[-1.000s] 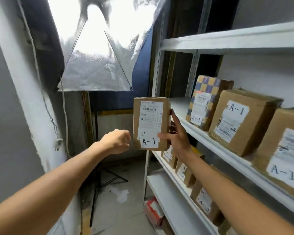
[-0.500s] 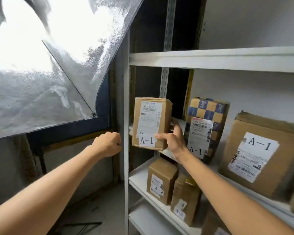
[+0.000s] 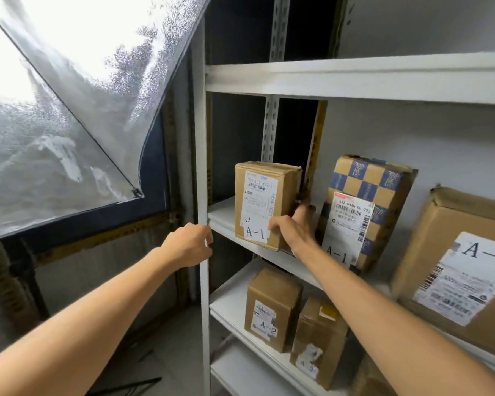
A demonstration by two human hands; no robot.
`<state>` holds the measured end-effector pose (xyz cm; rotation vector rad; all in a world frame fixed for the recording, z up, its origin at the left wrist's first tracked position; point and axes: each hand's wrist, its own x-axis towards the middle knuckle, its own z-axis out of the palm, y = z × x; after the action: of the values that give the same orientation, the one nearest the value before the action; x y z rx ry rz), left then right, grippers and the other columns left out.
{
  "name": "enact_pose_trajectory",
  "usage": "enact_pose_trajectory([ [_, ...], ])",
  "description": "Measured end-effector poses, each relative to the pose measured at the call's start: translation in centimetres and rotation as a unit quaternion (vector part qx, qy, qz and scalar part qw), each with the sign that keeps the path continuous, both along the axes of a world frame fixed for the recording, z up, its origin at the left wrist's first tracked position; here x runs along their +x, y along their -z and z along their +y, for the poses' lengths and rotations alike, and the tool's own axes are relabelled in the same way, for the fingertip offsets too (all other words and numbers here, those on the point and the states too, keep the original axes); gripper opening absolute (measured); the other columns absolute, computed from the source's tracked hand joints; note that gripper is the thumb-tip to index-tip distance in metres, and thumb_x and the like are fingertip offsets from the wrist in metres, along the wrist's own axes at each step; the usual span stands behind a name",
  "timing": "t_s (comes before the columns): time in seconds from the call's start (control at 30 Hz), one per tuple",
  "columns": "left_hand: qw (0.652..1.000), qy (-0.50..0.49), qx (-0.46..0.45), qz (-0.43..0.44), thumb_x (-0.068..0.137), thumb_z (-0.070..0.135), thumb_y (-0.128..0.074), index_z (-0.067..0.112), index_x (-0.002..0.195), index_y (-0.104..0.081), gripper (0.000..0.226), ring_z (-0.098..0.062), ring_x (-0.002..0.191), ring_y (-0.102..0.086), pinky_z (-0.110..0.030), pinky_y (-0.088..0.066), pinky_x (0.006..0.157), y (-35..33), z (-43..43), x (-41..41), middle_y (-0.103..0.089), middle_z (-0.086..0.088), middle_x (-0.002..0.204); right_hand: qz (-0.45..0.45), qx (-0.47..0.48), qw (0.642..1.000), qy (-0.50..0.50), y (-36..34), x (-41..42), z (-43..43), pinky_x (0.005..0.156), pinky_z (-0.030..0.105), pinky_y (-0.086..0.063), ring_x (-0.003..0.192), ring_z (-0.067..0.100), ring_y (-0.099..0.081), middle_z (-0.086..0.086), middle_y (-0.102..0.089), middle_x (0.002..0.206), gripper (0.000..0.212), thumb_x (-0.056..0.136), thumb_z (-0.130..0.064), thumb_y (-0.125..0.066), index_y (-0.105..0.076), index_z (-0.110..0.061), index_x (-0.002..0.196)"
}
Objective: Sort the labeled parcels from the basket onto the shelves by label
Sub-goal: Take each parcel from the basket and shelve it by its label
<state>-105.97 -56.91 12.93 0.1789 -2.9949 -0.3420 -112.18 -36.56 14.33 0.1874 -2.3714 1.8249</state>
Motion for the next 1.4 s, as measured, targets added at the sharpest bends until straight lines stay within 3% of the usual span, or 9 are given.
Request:
enact_pose_trajectory([
  [0.2, 1.000, 0.013, 0.009, 0.001, 0.090, 0.016, -0.059, 0.018, 0.115, -0.060, 0.025, -0.018, 0.094, -0.063, -0.028, -0.056, 0.076, 0.6, 0.1, -1.8, -0.064, -0.004, 0.109, -0.010, 0.028, 0.999, 0.033, -0.4, -1.3, 0.6, 0.084, 0.032, -0.042, 0.106, 0.020, -0.043, 0.002, -0.039, 0.116, 0.074, 0.069, -0.003, -0.070, -0.035, -0.007, 0.133],
  [0.3, 1.000, 0.024, 0.007, -0.001, 0.090, 0.016, -0.059, 0.018, 0.115, -0.060, 0.025, -0.019, 0.094, -0.063, -0.031, -0.057, 0.079, 1.0, 0.4, -2.4, -0.064, -0.003, 0.109, -0.030, 0.004, 0.999, 0.024, -0.4, -1.7, 1.4, 0.089, 0.034, -0.045, 0.119, 0.027, -0.050, 0.007, -0.050, 0.124, 0.070, 0.074, 0.003, -0.065, -0.032, -0.009, 0.135],
  [0.47, 0.999, 0.045, 0.002, 0.005, 0.090, 0.015, -0.058, 0.017, 0.116, -0.060, 0.026, -0.018, 0.094, -0.062, -0.031, -0.057, 0.080, 0.8, 1.5, -3.2, -0.064, -0.003, 0.109, -0.034, 0.012, 0.999, 0.036, -0.3, -1.4, 2.6, 0.090, 0.033, -0.042, 0.122, 0.029, -0.049, 0.006, -0.052, 0.125, 0.061, 0.074, 0.006, -0.063, -0.034, -0.015, 0.123],
  [0.6, 0.998, 0.067, -0.004, 0.014, 0.091, 0.014, -0.055, 0.019, 0.118, -0.059, 0.028, -0.018, 0.094, -0.062, -0.027, -0.054, 0.075, 0.8, 2.9, -3.5, -0.064, -0.003, 0.111, -0.043, -0.002, 0.998, 0.050, -0.3, -1.5, 3.5, 0.087, 0.032, -0.043, 0.121, 0.028, -0.049, 0.008, -0.053, 0.127, 0.068, 0.075, 0.009, -0.060, -0.032, -0.010, 0.133],
  [0.73, 0.996, 0.084, 0.001, 0.014, 0.091, 0.014, -0.056, 0.019, 0.119, -0.059, 0.029, -0.020, 0.097, -0.064, -0.031, -0.057, 0.078, 0.9, 3.4, -3.8, -0.065, -0.004, 0.113, -0.078, 0.032, 0.993, 0.079, 0.3, -2.0, 3.7, 0.088, 0.035, -0.050, 0.119, 0.030, -0.053, 0.009, -0.057, 0.130, 0.047, 0.074, 0.007, -0.056, -0.042, -0.008, 0.116],
  [0.87, 0.996, 0.091, 0.003, 0.019, 0.091, 0.014, -0.057, 0.018, 0.120, -0.059, 0.029, -0.020, 0.100, -0.063, -0.029, -0.056, 0.077, 1.0, 3.5, -3.8, -0.065, -0.004, 0.115, -0.090, 0.086, 0.988, 0.090, 0.7, -2.0, 3.2, 0.098, 0.044, -0.050, 0.126, 0.029, -0.049, 0.009, -0.050, 0.141, 0.082, 0.069, -0.004, -0.057, -0.027, -0.006, 0.146],
  [1.0, 0.996, 0.091, 0.004, 0.023, 0.091, 0.013, -0.057, 0.019, 0.119, -0.059, 0.029, -0.020, 0.099, -0.063, -0.028, -0.056, 0.076, 1.2, 3.4, -3.7, -0.065, -0.004, 0.116, -0.108, 0.132, 0.979, 0.109, 1.2, 0.0, 2.6, 0.105, 0.043, -0.042, 0.132, 0.030, -0.041, 0.010, -0.039, 0.146, 0.086, 0.079, -0.006, -0.060, -0.010, -0.005, 0.150],
  [1.23, 0.995, 0.096, 0.008, 0.022, 0.090, 0.013, -0.058, 0.019, 0.116, -0.060, 0.027, -0.021, 0.095, -0.063, -0.032, -0.058, 0.076, 1.3, 4.0, -3.1, -0.064, -0.005, 0.113, 0.004, 0.280, 0.950, 0.135, 2.8, 3.2, 3.1, 0.080, 0.028, -0.035, 0.128, 0.030, -0.042, 0.013, -0.034, 0.143, 0.058, 0.090, -0.013, -0.061, -0.027, -0.007, 0.137],
  [1.4, 0.995, 0.091, -0.009, 0.026, 0.090, 0.013, -0.058, 0.019, 0.117, -0.059, 0.028, -0.021, 0.095, -0.062, -0.028, -0.055, 0.071, 0.4, 5.2, -1.7, -0.063, -0.005, 0.114, 0.124, 0.379, 0.911, 0.109, 2.7, 4.4, 3.3, 0.078, 0.025, -0.044, 0.118, 0.025, -0.047, 0.010, -0.041, 0.133, 0.052, 0.088, -0.017, -0.061, -0.034, -0.009, 0.131],
])
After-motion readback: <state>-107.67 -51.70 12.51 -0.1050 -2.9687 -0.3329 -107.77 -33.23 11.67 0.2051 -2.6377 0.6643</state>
